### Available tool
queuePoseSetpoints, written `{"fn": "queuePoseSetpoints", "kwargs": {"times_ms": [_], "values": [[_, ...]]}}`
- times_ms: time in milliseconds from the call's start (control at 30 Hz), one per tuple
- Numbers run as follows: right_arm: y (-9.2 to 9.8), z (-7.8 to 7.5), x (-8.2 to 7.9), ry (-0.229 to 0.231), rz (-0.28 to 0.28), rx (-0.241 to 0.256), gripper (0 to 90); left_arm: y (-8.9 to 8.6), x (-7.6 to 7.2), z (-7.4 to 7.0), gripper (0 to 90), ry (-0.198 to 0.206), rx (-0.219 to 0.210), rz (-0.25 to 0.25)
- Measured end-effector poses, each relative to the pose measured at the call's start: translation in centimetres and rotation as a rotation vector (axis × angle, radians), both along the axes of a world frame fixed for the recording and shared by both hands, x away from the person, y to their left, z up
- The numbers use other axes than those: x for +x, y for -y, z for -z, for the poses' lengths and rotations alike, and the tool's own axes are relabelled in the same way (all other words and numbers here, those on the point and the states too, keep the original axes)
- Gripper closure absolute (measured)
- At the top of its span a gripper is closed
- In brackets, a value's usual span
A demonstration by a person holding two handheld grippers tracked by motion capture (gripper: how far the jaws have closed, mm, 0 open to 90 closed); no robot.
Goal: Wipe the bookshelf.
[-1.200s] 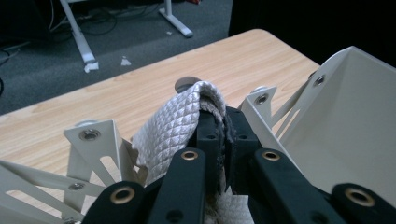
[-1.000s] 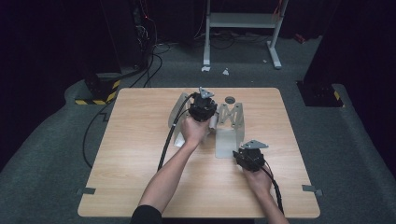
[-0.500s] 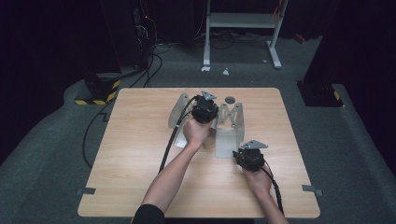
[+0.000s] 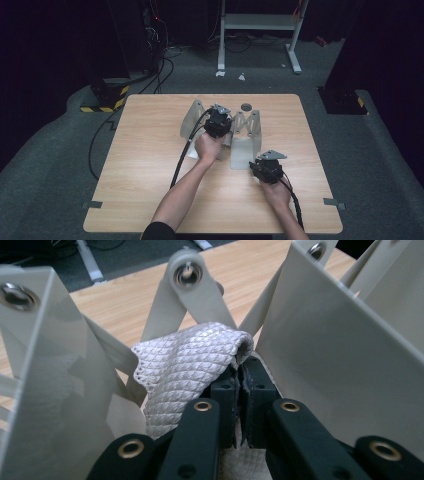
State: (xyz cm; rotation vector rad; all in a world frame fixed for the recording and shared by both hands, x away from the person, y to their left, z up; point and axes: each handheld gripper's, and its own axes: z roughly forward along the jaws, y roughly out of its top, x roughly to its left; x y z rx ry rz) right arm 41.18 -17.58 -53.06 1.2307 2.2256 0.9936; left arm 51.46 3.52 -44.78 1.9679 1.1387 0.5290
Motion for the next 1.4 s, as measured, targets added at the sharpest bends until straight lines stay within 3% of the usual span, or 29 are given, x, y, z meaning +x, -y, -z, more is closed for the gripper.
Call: {"fn": "queuePoseSetpoints", "kwargs": {"times_ms": [133, 267, 400, 600, 767, 1033, 1300, 1400], "values": [[0.0, 0.0, 0.0, -0.001, 0.000, 0.001, 69.3, -0.1, 0.0, 0.4, 85.8, -0.007, -0.004, -0.001], [0.0, 0.0, 0.0, -0.002, -0.001, 0.002, 69.5, -0.6, -0.1, 1.3, 85.8, -0.041, -0.050, 0.004], [0.0, 0.0, 0.0, -0.003, -0.004, 0.005, 69.9, -1.0, -0.2, 2.4, 85.9, -0.065, -0.056, 0.003], [0.0, 0.0, 0.0, 0.000, -0.008, 0.000, 70.2, -1.1, -0.5, 3.1, 85.9, -0.069, -0.059, 0.003], [0.1, 0.0, 0.1, -0.009, -0.003, 0.011, 70.3, -1.1, -0.8, 3.6, 85.9, -0.076, -0.040, 0.008], [0.3, 0.0, 0.8, -0.028, 0.050, 0.059, 66.3, -0.9, -1.1, 4.2, 85.9, -0.083, -0.007, 0.027], [-0.3, -0.2, 1.1, 0.013, 0.053, 0.051, 70.3, -0.7, -1.6, 4.5, 85.9, -0.084, 0.045, 0.054], [-0.4, -0.1, 1.1, 0.011, 0.048, 0.047, 71.7, -0.3, -1.9, 5.4, 85.9, -0.105, 0.068, 0.067]]}}
